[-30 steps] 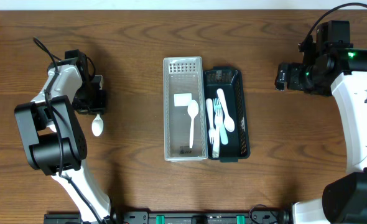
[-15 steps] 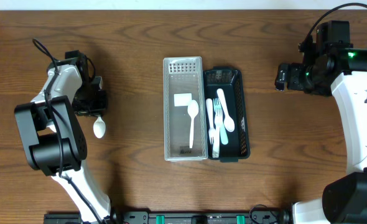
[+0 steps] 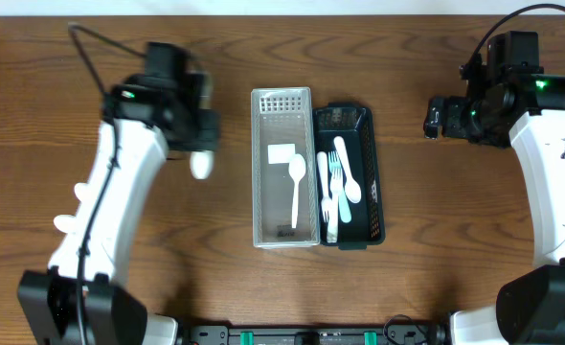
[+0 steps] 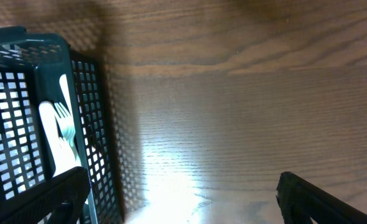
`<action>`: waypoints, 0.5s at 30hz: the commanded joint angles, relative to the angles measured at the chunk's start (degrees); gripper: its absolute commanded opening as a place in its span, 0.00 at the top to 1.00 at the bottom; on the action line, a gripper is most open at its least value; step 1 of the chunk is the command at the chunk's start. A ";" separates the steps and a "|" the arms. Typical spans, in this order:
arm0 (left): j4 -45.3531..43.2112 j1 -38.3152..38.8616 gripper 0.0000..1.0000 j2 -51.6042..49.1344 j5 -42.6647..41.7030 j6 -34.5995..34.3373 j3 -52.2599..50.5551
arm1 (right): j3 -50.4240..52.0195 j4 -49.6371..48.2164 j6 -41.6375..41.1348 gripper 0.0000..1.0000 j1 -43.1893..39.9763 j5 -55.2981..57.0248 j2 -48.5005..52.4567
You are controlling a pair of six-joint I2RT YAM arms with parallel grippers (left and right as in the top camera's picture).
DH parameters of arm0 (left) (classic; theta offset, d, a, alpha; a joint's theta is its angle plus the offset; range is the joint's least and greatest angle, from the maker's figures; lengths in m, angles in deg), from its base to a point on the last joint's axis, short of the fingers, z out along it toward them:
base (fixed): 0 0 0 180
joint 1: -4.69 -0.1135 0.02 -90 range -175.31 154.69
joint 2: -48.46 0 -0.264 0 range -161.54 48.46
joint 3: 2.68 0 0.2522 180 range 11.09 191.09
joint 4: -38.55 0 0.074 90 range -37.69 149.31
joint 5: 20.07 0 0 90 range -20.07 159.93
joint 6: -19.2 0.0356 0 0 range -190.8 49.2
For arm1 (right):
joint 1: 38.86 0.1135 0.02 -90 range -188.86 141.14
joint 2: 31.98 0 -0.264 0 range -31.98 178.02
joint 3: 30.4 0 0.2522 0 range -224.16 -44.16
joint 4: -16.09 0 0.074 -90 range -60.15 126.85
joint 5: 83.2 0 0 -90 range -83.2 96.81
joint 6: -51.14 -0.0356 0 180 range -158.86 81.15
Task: Pack container
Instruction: 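Carry the spoon into the clear basket and open left gripper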
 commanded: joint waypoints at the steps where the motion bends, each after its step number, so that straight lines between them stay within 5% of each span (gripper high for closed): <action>1: -0.55 6.64 0.94 -0.35 -0.70 -6.25 0.02 | 0.39 -0.09 0.59 0.01 -0.74 0.33 0.35; 12: -5.22 16.74 0.94 -7.06 -0.68 -14.05 -0.72 | 0.39 0.11 0.59 0.01 -0.74 0.33 0.35; 15: -5.22 17.07 0.78 -9.94 -0.72 -14.21 -0.76 | 0.39 0.11 0.59 0.01 -0.74 0.33 0.35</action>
